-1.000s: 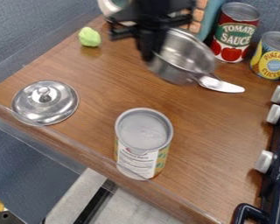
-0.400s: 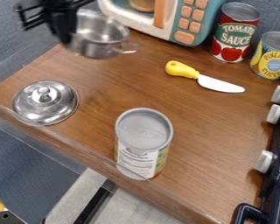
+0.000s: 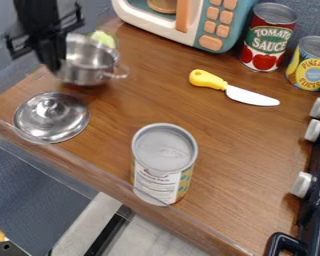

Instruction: Move the silver dish to the left side of the table

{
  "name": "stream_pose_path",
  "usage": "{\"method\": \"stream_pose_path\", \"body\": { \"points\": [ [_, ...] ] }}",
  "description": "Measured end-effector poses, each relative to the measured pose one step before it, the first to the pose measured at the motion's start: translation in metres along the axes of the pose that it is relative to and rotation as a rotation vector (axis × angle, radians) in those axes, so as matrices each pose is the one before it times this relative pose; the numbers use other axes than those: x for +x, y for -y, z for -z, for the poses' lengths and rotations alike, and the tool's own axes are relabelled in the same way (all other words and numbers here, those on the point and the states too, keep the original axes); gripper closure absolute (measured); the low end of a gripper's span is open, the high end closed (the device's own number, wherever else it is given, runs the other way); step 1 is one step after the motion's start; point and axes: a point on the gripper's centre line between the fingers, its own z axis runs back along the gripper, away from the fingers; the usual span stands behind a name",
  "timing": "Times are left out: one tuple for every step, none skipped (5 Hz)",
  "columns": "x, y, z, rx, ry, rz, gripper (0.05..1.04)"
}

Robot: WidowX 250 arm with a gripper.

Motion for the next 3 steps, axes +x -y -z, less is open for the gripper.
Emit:
{"method": "stream_pose_path", "body": {
  "points": [
    [0.00304,-0.00175,0.01467,0.0370,-0.0004,0.0034,1.026],
    [0.00108,0.00189,0.00473,0.0101,-0.0038,-0.0068,1.006],
    [-0.00359,-0.00372,0.00456,0.0374,-0.0234,-0.0014,0.845]
  ]
}}
